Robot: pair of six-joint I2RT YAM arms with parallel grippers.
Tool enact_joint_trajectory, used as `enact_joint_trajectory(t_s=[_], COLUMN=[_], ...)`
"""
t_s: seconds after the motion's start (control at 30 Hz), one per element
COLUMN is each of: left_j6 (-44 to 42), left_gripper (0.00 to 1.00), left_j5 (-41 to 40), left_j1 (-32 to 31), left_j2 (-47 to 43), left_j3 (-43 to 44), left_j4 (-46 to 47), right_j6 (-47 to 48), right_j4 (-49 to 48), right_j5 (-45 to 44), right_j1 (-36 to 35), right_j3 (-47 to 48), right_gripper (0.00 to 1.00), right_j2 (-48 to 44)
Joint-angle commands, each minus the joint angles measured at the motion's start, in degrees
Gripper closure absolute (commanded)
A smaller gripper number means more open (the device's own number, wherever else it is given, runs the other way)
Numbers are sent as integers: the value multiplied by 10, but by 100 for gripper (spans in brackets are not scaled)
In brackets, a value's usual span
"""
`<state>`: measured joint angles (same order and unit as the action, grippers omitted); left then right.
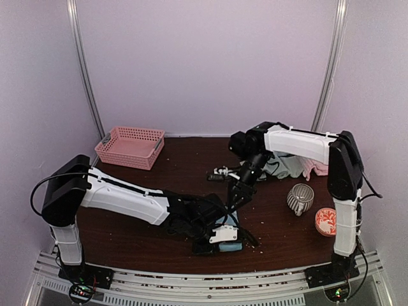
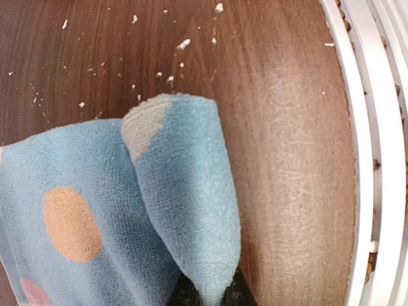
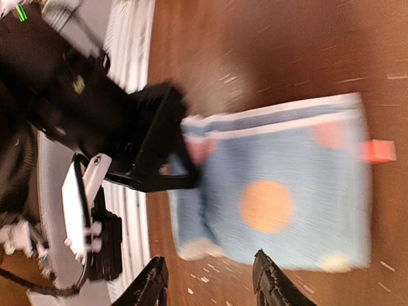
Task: Roll the towels
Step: Roll the towel at the center of the board.
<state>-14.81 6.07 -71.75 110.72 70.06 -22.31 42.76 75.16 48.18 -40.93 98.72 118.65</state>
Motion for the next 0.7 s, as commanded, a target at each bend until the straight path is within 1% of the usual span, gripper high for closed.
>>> enact_joint_trajectory(t_s=[0.0, 0.1, 0.17, 0.2, 0.27, 0.3, 0.33, 0.37, 0.4, 0.43, 0.5, 0.57, 0.6, 0.67], left_j6=[32, 45, 59, 66, 94, 112, 133, 150, 158, 162, 168, 169, 170, 176], left_gripper=[100, 100, 100, 100, 100, 100, 100, 100, 100, 100, 100, 100, 100, 100], left_j5=[73, 130, 184, 212, 298, 341, 376, 408, 442, 465, 480, 494, 498, 500], left_j1=[3, 20, 43, 55, 87, 104, 117, 127, 135, 139, 141, 142, 142, 143], left_j2=[26, 50, 71, 83, 114, 129, 139, 149, 160, 173, 192, 213, 222, 236], left_j3=[26, 43, 56, 68, 94, 104, 106, 103, 103, 105, 111, 123, 129, 134], left_j4=[-37, -46, -56, -64, -86, -91, -85, -75, -72, -74, -74, -81, -83, -84], right_j6=[-117, -173, -200, -199, -165, -143, -122, -82, -39, -22, -5, 1, 1, -1], right_j4=[-52, -103, -174, -189, -224, -234, -240, -230, -202, -181, -176, -189, -199, -225], right_j5=[-65, -75, -83, -73, -13, 22, 47, 57, 53, 27, -65, -146, -178, -230], right_j1=[49, 65, 69, 70, 70, 69, 62, 45, 4, -36, -102, -143, -160, -184], right_j3=[78, 115, 92, 71, 16, -20, -56, -87, -108, -127, -181, -242, -265, -308], right_gripper=[53, 51, 48, 46, 39, 33, 25, 21, 20, 20, 23, 28, 31, 41], right_j2=[-84, -165, -242, -277, -338, -366, -394, -414, -423, -423, -423, -423, -422, -419])
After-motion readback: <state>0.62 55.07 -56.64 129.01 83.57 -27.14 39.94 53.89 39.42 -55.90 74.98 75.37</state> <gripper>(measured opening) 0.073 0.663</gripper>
